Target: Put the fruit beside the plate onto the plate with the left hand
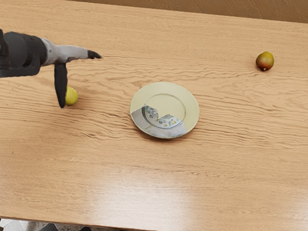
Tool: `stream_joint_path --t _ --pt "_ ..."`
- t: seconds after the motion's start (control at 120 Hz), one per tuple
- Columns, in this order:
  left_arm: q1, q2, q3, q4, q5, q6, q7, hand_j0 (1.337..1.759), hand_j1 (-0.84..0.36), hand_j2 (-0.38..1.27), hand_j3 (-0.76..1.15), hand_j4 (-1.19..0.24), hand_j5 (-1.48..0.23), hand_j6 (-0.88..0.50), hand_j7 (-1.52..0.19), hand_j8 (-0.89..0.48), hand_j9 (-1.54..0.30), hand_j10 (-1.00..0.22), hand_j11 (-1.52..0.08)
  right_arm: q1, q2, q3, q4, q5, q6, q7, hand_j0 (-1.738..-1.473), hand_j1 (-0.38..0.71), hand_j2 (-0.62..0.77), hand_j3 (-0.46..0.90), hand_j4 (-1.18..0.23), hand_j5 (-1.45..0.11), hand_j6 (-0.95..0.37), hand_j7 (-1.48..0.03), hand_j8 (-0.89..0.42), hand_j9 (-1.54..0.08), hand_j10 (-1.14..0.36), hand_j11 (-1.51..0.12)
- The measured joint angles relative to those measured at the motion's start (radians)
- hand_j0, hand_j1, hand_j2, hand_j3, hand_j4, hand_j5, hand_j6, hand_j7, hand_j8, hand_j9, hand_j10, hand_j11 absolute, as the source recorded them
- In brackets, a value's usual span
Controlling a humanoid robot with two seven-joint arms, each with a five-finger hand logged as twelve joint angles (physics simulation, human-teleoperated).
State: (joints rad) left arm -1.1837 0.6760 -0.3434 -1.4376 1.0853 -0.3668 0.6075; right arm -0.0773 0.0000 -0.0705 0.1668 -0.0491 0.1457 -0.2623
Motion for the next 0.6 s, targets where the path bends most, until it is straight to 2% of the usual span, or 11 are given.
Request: stream_joint_path --t 0.092,0.217,0.358,0.508,0.6 --pt "0.002 -0.002 0.05 0.011 0.069 0.049 0.002 1.658 0.33 0.0 0.0 -0.02 -0.03 -0.02 -0.03 -0.02 -0.03 -0.02 -0.03 0.0 0.0 0.0 0.0 0.0 0.0 0.0 -1.658 -0.35 0.0 0.0 0.0 0.0 0.0 0.0 0.0 0.0 0.0 0.0" --pt "0.049 -0.062 0.105 0.057 0.12 0.106 0.003 1.658 0.33 0.01 0.0 -0.02 -0.03 -0.03 -0.03 -0.03 -0.03 -0.02 -0.03 0.0 0.0 0.0 0.0 0.0 0.0 0.0 -1.658 -0.35 0.0 0.0 0.0 0.0 0.0 0.0 0.0 0.0 0.0 0.0" --pt "0.059 -0.097 0.13 0.127 0.137 0.134 0.003 1.658 0.32 0.01 0.0 -0.03 -0.03 -0.03 -0.03 -0.03 -0.03 -0.03 -0.03 0.0 0.0 0.0 0.0 0.0 0.0 0.0 -1.658 -0.35 0.0 0.0 0.0 0.0 0.0 0.0 0.0 0.0 0.0 0.0" --pt "0.085 -0.098 0.143 0.151 0.176 0.181 0.003 1.658 0.3 0.01 0.0 -0.05 -0.06 -0.05 -0.06 -0.05 -0.06 -0.05 -0.06 -0.001 0.0 0.0 0.0 0.0 0.0 0.0 -1.658 -0.35 0.0 0.0 0.0 0.0 0.0 0.0 0.0 0.0 0.0 0.0" --pt "0.084 -0.096 0.146 0.164 0.198 0.199 0.003 1.658 0.24 0.02 0.0 -0.1 -0.12 -0.1 -0.12 -0.1 -0.12 -0.1 -0.12 -0.002 0.0 0.0 0.0 0.0 0.0 0.0 -1.658 -0.35 0.0 0.0 0.0 0.0 0.0 0.0 0.0 0.0 0.0 0.0"
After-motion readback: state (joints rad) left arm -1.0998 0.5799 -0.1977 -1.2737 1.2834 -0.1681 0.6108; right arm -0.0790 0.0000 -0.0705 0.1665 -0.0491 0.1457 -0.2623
